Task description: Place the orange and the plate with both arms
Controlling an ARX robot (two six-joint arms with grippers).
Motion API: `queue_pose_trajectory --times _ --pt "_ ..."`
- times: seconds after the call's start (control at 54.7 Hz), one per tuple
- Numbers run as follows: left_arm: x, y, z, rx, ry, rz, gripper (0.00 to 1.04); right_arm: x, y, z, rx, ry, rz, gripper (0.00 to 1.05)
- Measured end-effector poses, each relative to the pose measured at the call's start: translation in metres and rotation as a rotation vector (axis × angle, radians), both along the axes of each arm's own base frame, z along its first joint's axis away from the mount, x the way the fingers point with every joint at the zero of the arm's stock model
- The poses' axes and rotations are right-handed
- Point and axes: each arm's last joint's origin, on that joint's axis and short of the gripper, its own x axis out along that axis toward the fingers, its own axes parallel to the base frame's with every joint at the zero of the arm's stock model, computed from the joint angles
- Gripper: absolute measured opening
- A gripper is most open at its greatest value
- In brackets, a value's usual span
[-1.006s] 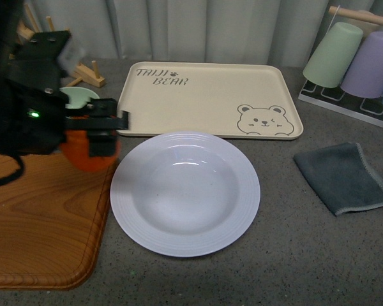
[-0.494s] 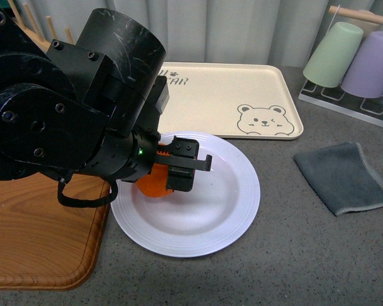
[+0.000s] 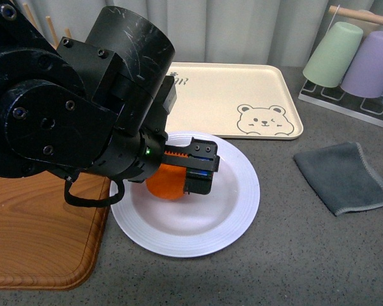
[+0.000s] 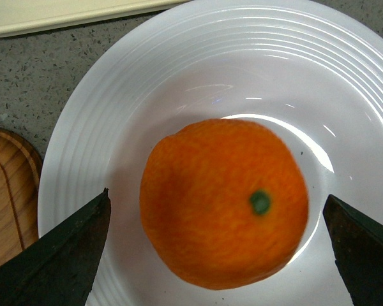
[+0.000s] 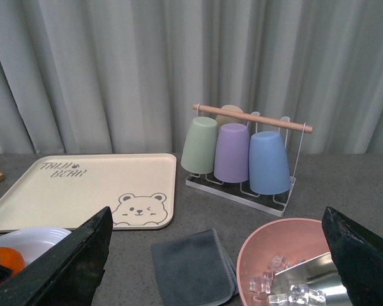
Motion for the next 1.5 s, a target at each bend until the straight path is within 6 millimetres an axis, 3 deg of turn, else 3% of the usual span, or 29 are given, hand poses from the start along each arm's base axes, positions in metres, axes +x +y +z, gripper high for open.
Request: queue_pose_trajectory --times 0.128,0.238,0.384,0.585,0.732,0.823,0.933,1.152,1.5 --pt "-0.002 0.005 0.010 -0.018 -0.018 0.020 0.98 0.000 0.000 0.000 0.000 0.000 0.000 0.96" --pt "-0.005 0.016 0.034 -0.051 -0.071 0.061 0.98 0.000 0.000 0.000 0.000 0.000 0.000 0.96" --pt "-0.020 0.046 0.073 -0.098 -0.169 0.161 0.98 0.000 0.000 0.000 0.000 0.000 0.000 0.96" --pt "-0.051 0.085 0.093 -0.109 -0.245 0.295 0.98 0.000 0.000 0.000 0.000 0.000 0.000 0.96" --pt "-0.078 0.115 0.076 -0.075 -0.623 0.317 0.76 0.000 0.000 0.000 0.000 0.000 0.000 0.96" --pt "-0.098 0.129 0.085 -0.086 -0.806 0.305 0.60 0.000 0.000 0.000 0.000 0.000 0.000 0.96" --pt "-0.113 0.139 0.095 -0.082 -0.879 0.294 0.42 0.000 0.000 0.000 0.000 0.000 0.000 0.96" --pt "-0.139 0.153 0.091 -0.060 -0.859 0.283 0.04 0.000 0.000 0.000 0.000 0.000 0.000 0.96" --pt "-0.173 0.175 0.093 -0.053 -0.866 0.284 0.04 0.000 0.000 0.000 0.000 0.000 0.000 0.96"
